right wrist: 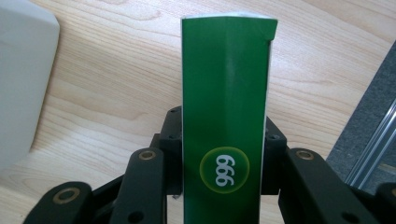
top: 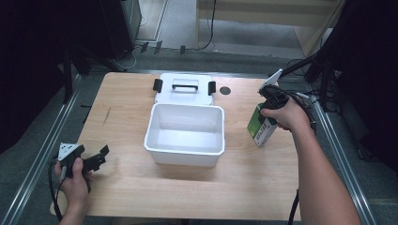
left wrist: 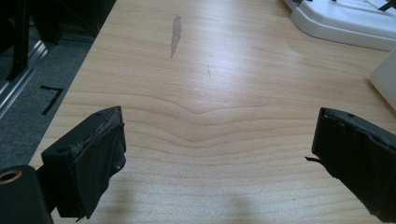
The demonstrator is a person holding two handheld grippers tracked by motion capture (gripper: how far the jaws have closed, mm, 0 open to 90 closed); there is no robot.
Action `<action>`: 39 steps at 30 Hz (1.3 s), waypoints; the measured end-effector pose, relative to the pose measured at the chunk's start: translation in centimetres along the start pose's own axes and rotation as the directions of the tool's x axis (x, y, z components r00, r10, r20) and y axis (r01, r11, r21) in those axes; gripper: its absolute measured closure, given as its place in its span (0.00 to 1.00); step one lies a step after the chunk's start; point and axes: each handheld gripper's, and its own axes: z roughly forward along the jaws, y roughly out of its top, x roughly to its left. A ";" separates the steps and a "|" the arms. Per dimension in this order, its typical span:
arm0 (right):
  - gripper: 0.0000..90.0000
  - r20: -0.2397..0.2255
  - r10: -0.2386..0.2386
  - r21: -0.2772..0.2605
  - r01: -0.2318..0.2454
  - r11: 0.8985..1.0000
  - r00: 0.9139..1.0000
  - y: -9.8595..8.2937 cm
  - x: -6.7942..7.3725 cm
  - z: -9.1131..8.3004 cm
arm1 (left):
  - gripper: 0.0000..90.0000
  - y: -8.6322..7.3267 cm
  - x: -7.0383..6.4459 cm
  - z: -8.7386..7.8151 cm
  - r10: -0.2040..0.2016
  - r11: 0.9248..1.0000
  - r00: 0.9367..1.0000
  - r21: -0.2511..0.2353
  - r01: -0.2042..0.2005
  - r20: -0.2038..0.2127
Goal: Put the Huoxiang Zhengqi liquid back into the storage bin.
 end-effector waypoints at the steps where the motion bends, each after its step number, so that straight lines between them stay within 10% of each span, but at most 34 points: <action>1: 0.72 0.001 -0.004 -0.006 0.004 1.000 1.000 0.0 0.0 -0.1 | 0.04 0.0 0.0 0.0 0.001 1.000 1.000 -0.001 -0.001 -0.001; 16: 0.72 -0.007 -0.097 -0.067 0.096 0.993 0.995 -0.9 1.0 -3.4 | 0.04 0.0 -0.1 0.0 0.006 1.000 1.000 0.001 -0.006 -0.004; 22: 0.71 0.016 -0.199 -0.084 0.200 0.976 0.980 -1.0 2.3 -5.2 | 0.04 0.0 -0.1 0.0 0.005 1.000 1.000 -0.001 -0.005 -0.001; 33: 0.72 0.010 -0.354 -0.111 0.353 0.929 0.935 -1.3 4.2 -7.8 | 0.04 0.0 -0.1 0.0 0.002 1.000 1.000 -0.002 -0.002 -0.004; 39: 0.71 0.024 -0.447 -0.155 0.445 0.882 0.894 -2.0 5.1 -9.4 | 0.04 0.0 -0.1 0.0 0.006 1.000 1.000 0.006 -0.006 -0.003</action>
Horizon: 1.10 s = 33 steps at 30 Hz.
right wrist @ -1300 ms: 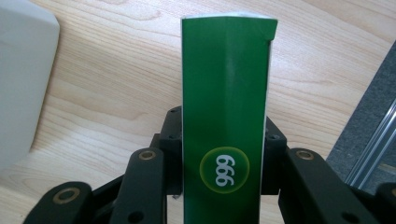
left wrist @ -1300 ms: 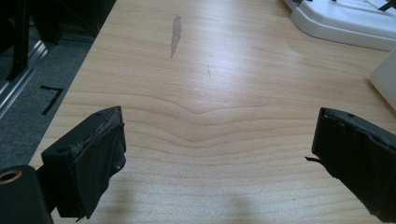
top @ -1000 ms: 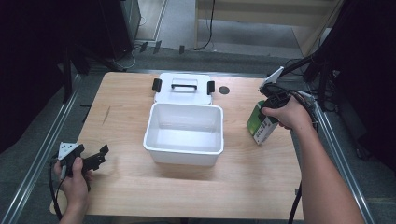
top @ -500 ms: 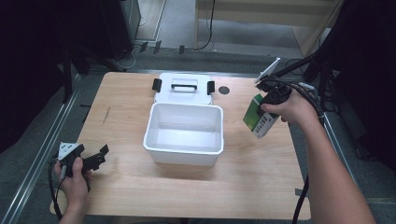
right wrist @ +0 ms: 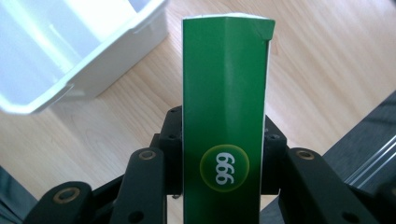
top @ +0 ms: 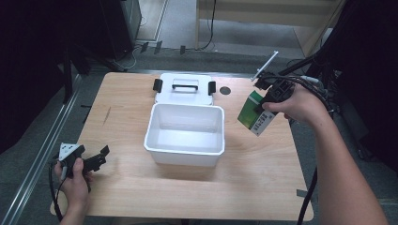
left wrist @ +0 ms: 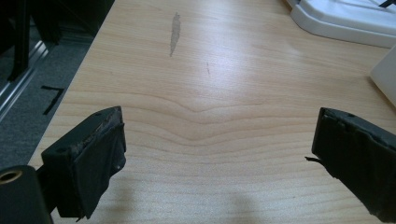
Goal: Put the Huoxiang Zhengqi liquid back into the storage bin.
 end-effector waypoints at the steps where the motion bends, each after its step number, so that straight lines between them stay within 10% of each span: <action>1: 0.71 0.001 -0.026 -0.005 0.026 1.000 1.000 0.0 0.3 -0.3 | 0.04 0.0 0.0 0.0 0.000 1.000 1.000 0.000 0.000 0.000; 15: 0.71 -0.005 -0.287 -0.066 0.286 0.956 0.958 0.7 2.9 -3.5 | 0.04 0.0 0.0 0.0 0.001 1.000 1.000 0.001 -0.001 -0.002; 33: 0.71 -0.014 -0.528 -0.098 0.524 0.846 0.849 3.9 6.4 -4.8 | 0.04 0.0 0.0 0.0 0.006 1.000 1.000 0.006 -0.006 0.001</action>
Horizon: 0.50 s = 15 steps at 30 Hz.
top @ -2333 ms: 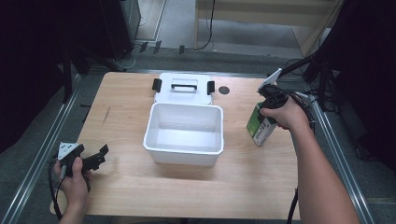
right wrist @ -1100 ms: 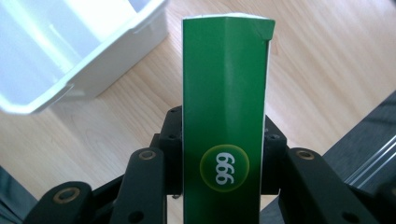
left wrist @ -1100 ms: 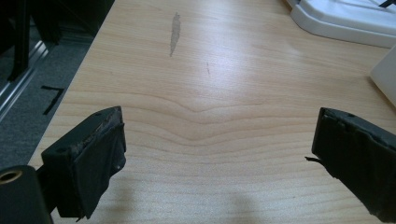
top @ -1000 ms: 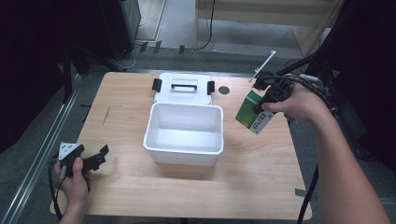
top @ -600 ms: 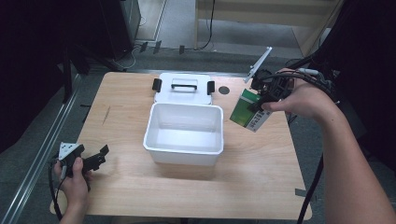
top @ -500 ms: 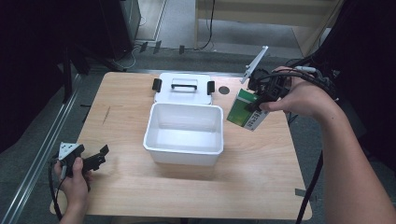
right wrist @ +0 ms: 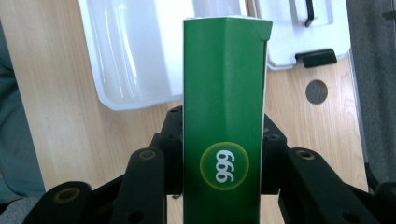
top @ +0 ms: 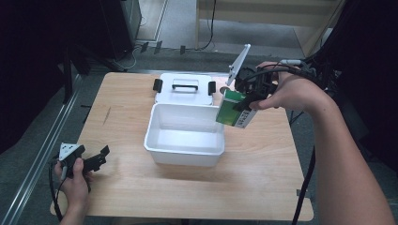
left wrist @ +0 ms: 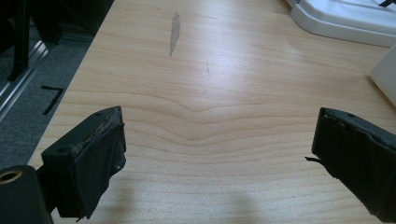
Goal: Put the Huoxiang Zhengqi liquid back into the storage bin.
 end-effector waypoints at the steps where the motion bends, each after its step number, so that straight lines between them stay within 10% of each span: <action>1: 0.71 -0.003 -0.004 0.000 0.004 1.000 1.000 0.3 0.0 0.0 | 0.04 0.0 0.0 0.0 0.001 1.000 1.000 0.000 -0.001 -0.001; 15: 0.71 -0.033 -0.063 0.015 0.064 0.998 0.997 4.2 0.3 1.1 | 0.04 0.0 0.0 0.0 0.002 1.000 1.000 0.000 -0.002 0.001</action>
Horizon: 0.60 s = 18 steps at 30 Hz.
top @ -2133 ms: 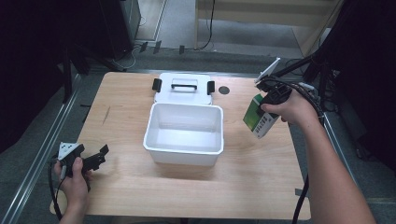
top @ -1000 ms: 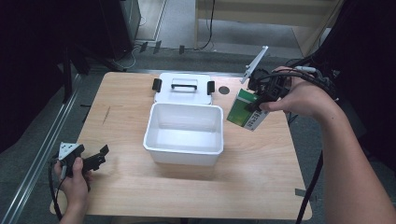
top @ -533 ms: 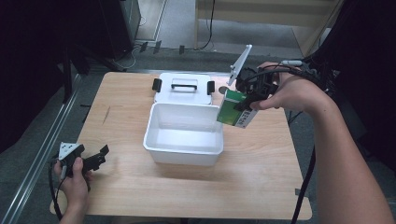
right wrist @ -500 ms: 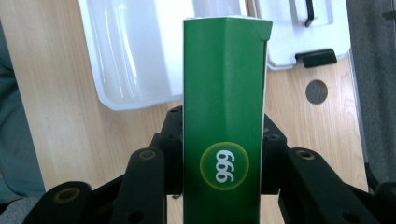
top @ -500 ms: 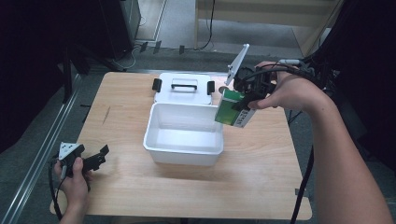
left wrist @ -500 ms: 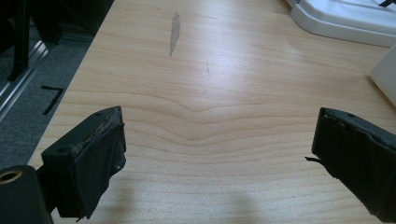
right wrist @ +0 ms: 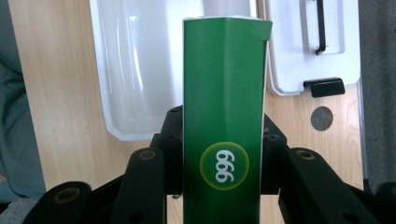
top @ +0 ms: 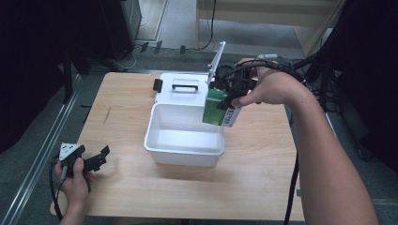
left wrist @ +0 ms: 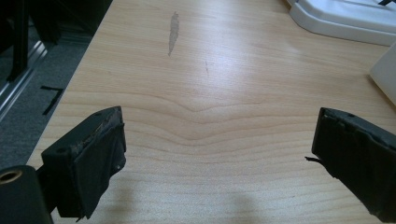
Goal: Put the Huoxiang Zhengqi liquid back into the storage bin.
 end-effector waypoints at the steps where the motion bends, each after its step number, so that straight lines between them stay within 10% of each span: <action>1: 0.71 -0.003 -0.002 0.002 0.002 1.000 1.000 0.2 0.0 0.2 | 0.04 0.0 0.0 0.0 -0.001 1.000 1.000 -0.002 0.001 0.001; 18: 0.71 -0.038 -0.035 0.012 0.035 0.999 0.999 2.2 0.3 1.9 | 0.04 0.0 0.0 0.0 -0.002 1.000 1.000 -0.001 0.002 0.002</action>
